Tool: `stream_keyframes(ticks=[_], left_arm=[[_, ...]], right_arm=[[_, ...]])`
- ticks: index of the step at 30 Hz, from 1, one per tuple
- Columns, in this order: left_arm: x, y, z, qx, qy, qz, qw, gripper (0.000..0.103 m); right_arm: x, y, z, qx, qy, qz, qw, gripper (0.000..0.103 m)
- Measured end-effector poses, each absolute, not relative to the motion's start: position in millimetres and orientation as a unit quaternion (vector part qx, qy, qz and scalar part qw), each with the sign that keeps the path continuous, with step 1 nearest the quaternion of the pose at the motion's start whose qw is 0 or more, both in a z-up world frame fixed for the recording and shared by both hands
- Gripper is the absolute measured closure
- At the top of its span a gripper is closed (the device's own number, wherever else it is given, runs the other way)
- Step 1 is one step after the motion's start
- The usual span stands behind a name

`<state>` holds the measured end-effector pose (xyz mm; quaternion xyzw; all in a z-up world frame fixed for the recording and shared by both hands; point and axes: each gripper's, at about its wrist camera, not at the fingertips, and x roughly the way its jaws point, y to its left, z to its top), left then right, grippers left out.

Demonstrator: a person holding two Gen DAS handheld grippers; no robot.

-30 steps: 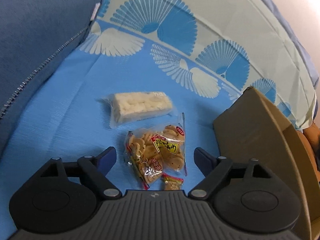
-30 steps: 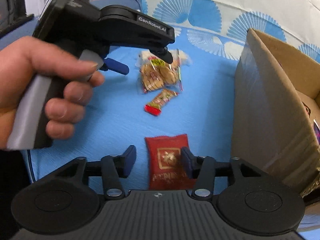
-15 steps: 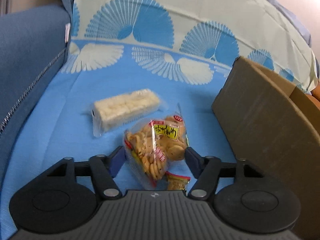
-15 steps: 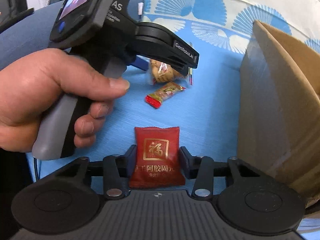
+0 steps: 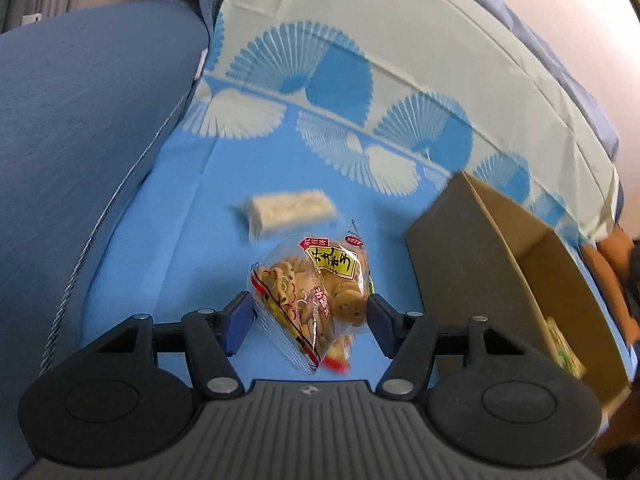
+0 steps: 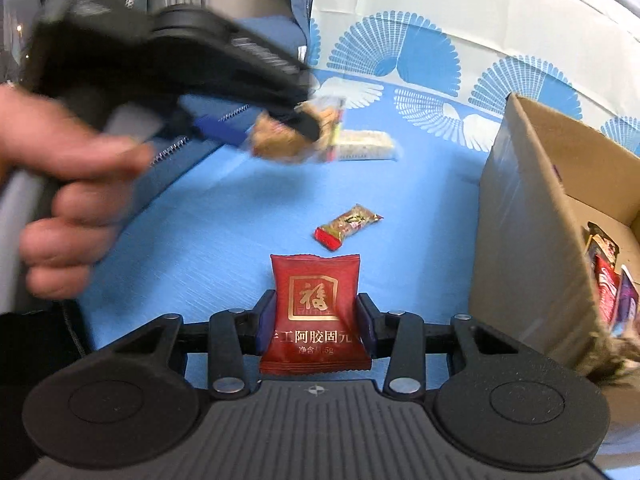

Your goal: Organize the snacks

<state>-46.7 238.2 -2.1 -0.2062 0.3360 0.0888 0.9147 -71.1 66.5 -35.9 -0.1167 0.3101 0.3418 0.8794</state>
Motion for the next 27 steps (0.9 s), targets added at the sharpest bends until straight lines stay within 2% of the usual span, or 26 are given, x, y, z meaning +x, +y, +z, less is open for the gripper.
stream_keyframes(ticks=[5, 10, 16, 18, 27], left_arm=[[-54, 220, -5, -0.127, 0.443, 0.073, 0.885, 0.036], [-52, 223, -22, -0.140, 0.508, 0.078, 0.847, 0.033], [-50, 221, -35, -0.155, 0.542, 0.080, 0.822, 0.027], [-49, 220, -36, -0.147, 0.543, 0.085, 0.822, 0.021], [-49, 220, -38, -0.151, 0.550, 0.086, 0.817, 0.017]], right_arm=[[-88, 50, -8, -0.100, 0.311, 0.350, 0.878, 0.059], [-106, 34, -9, -0.093, 0.330, 0.339, 0.876, 0.059], [-101, 29, -39, -0.080, 0.359, 0.328, 0.870, 0.059], [-101, 29, -50, -0.083, 0.365, 0.324, 0.869, 0.059], [-98, 39, -61, -0.101, 0.362, 0.329, 0.866, 0.054]])
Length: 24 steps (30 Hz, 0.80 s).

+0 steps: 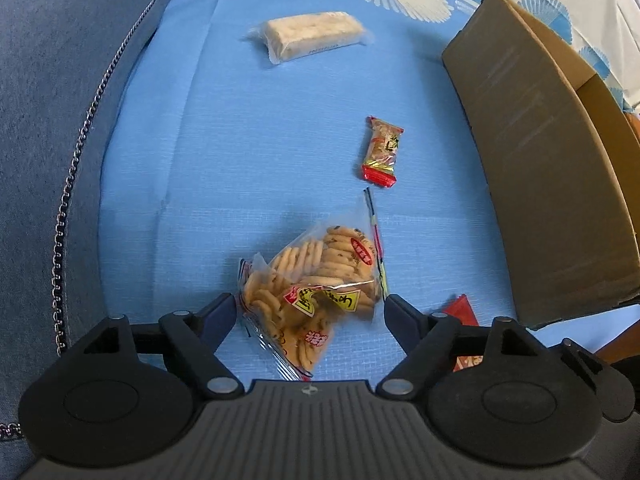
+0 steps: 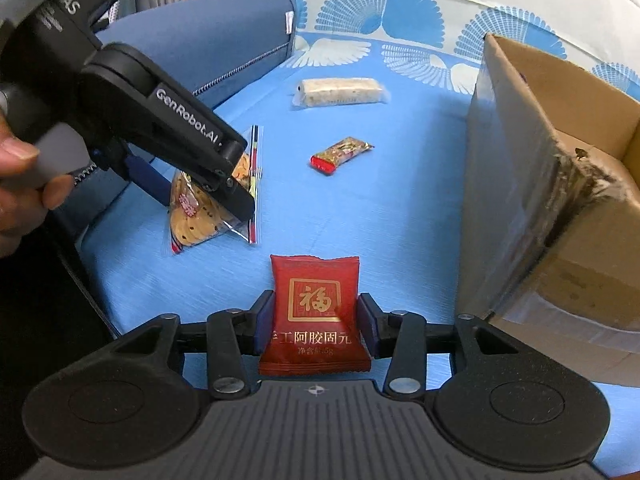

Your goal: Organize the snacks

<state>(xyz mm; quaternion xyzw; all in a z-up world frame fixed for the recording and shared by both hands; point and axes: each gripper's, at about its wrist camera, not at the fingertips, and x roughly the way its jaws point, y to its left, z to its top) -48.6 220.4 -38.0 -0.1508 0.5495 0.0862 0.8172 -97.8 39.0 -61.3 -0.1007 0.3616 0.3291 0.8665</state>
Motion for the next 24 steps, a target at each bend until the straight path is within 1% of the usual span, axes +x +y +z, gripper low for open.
stream_keyframes(ticks=[4, 10, 17, 24], left_arm=[[-46.4, 221.7, -40.3, -0.156, 0.551, 0.086, 0.815, 0.017], [-45.7, 220.9, -40.8, -0.155, 0.550, 0.088, 0.816, 0.016], [-46.4, 220.4, -41.0, -0.157, 0.550, 0.089, 0.815, 0.015], [-45.9, 221.2, -42.6, -0.160, 0.552, 0.090, 0.813, 0.013]], right_arm=[[-95.1, 41.6, -66.3, -0.109, 0.370, 0.329, 0.862, 0.054], [-94.4, 39.9, -67.1, -0.111, 0.371, 0.327, 0.862, 0.050], [-91.4, 37.6, -67.4, -0.106, 0.378, 0.319, 0.862, 0.040], [-91.5, 36.8, -69.0, -0.109, 0.380, 0.318, 0.862, 0.040]])
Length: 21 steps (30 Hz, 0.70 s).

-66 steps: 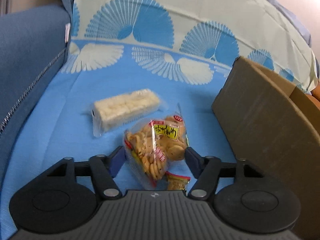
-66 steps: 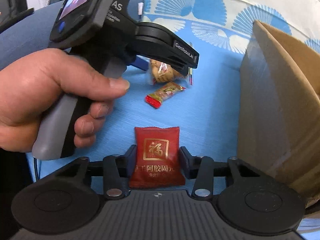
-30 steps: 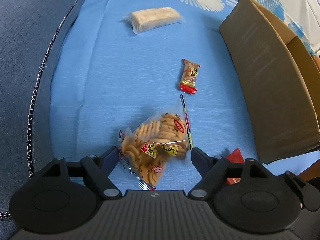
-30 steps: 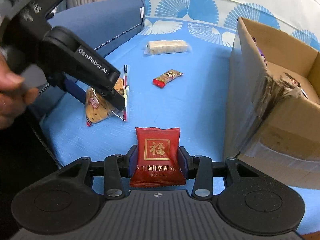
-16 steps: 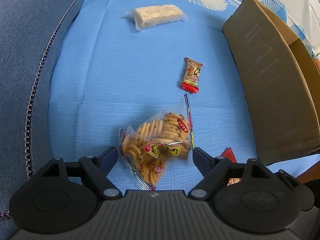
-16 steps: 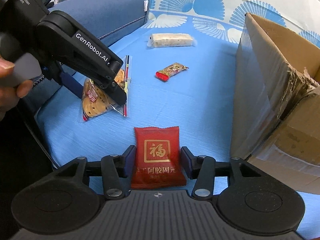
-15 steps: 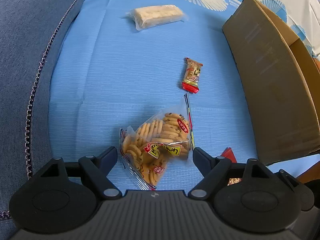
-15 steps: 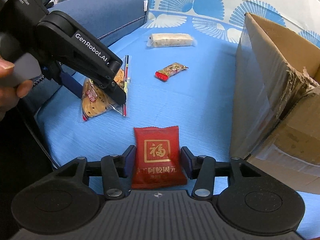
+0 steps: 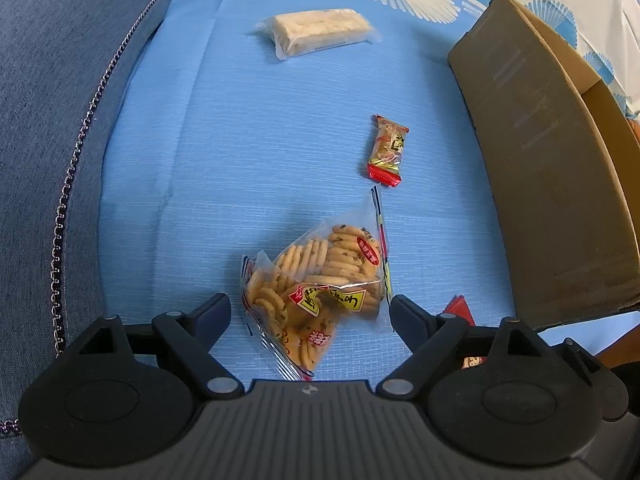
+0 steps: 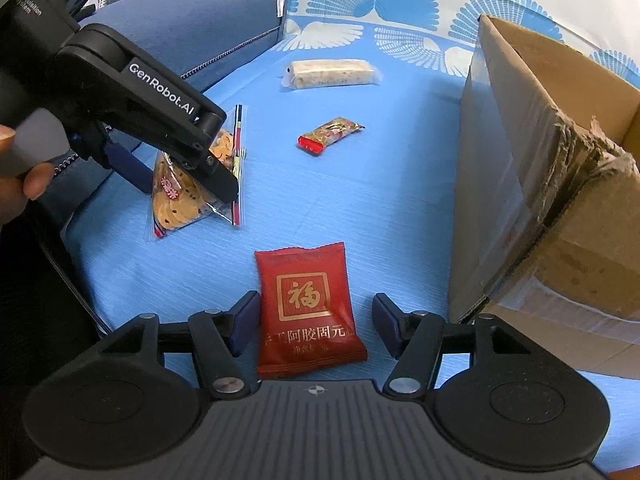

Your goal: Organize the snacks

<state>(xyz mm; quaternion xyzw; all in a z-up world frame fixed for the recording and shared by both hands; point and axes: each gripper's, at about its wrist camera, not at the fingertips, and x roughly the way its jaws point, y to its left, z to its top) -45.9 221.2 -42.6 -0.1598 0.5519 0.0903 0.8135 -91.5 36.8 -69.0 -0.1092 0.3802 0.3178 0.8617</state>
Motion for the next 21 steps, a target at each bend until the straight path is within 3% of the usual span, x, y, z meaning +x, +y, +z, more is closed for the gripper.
stream_keyframes(ticks=[4, 8, 13, 21], left_arm=[[-45, 221, -43, -0.158, 0.554, 0.091, 0.812, 0.013], [-44, 220, -43, -0.155, 0.555, 0.090, 0.813, 0.013], [-45, 221, -42, -0.158, 0.549, 0.095, 0.815, 0.013], [-47, 218, -37, -0.151, 0.540, 0.083, 0.824, 0.030]], right_arm=[[-91, 38, -69, -0.111, 0.381, 0.318, 0.861, 0.040], [-92, 38, -69, -0.113, 0.376, 0.318, 0.863, 0.055], [-97, 36, -67, -0.117, 0.367, 0.320, 0.866, 0.059], [-115, 26, -42, -0.115, 0.306, 0.331, 0.885, 0.060]])
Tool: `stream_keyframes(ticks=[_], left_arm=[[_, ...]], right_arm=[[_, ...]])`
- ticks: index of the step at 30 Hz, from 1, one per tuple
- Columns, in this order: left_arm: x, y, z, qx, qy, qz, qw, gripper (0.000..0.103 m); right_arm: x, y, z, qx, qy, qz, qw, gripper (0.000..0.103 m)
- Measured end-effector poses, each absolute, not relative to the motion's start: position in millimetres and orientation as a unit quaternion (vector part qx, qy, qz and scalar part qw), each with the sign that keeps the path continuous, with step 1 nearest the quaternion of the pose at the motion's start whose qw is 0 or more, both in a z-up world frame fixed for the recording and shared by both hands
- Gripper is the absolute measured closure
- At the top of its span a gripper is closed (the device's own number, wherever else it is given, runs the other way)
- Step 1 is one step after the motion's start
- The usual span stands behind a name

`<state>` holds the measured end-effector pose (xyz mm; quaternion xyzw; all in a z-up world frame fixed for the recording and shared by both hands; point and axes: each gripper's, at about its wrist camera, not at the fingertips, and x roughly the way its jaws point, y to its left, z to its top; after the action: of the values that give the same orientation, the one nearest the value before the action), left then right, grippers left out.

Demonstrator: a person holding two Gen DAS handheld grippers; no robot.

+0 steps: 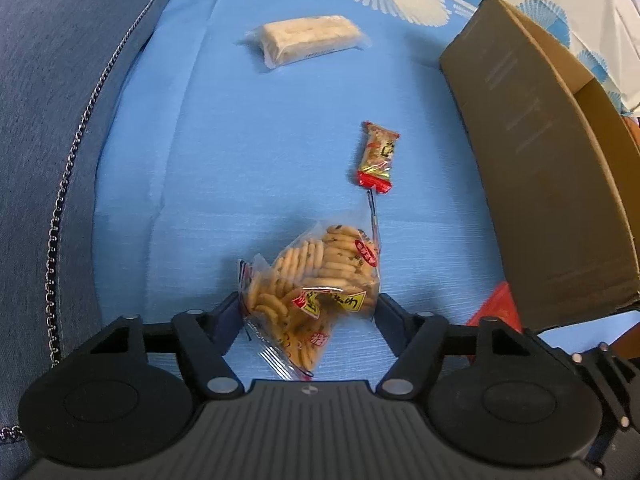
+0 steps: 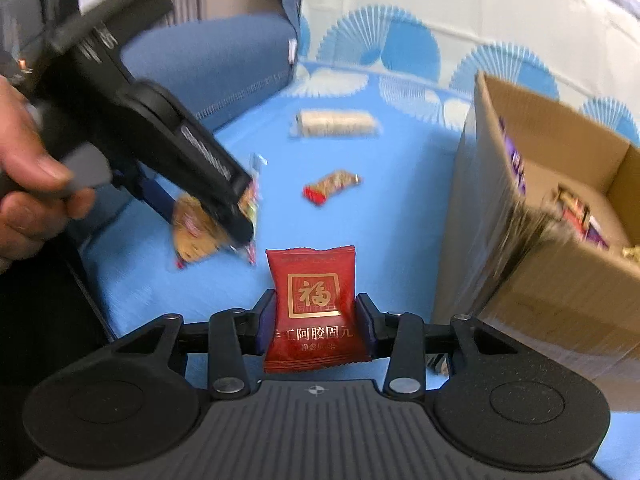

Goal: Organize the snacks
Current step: 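Carry the cracker bag and red packet over the box with both tools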

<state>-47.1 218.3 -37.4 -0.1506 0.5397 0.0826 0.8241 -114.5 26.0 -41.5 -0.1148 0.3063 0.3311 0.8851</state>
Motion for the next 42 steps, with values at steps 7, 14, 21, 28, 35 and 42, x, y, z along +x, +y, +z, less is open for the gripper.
stream_keyframes(ticks=[7, 14, 21, 28, 35, 42], left_arm=[[-63, 223, -18, -0.177, 0.487, 0.066, 0.853, 0.031], [-119, 208, 31, -0.139, 0.295, 0.014, 0.945, 0.031], [-158, 191, 49, -0.061, 0.204, 0.016, 0.977, 0.031], [-167, 182, 46, -0.045, 0.169, -0.003, 0.985, 0.031], [-159, 199, 39, -0.071, 0.198, -0.028, 0.977, 0.031], [-155, 196, 34, -0.054, 0.200, -0.037, 0.978, 0.031]], right_arm=[[-135, 18, -19, -0.129, 0.253, 0.340, 0.897, 0.060], [-156, -6, 22, -0.118, 0.179, 0.320, 0.923, 0.060], [-150, -45, 78, -0.088, 0.124, 0.255, 0.955, 0.060], [-117, -81, 111, -0.095, 0.099, 0.188, 0.973, 0.060], [-95, -107, 113, -0.066, 0.110, 0.145, 0.981, 0.060], [-95, -119, 103, 0.002, 0.120, 0.114, 0.986, 0.060]])
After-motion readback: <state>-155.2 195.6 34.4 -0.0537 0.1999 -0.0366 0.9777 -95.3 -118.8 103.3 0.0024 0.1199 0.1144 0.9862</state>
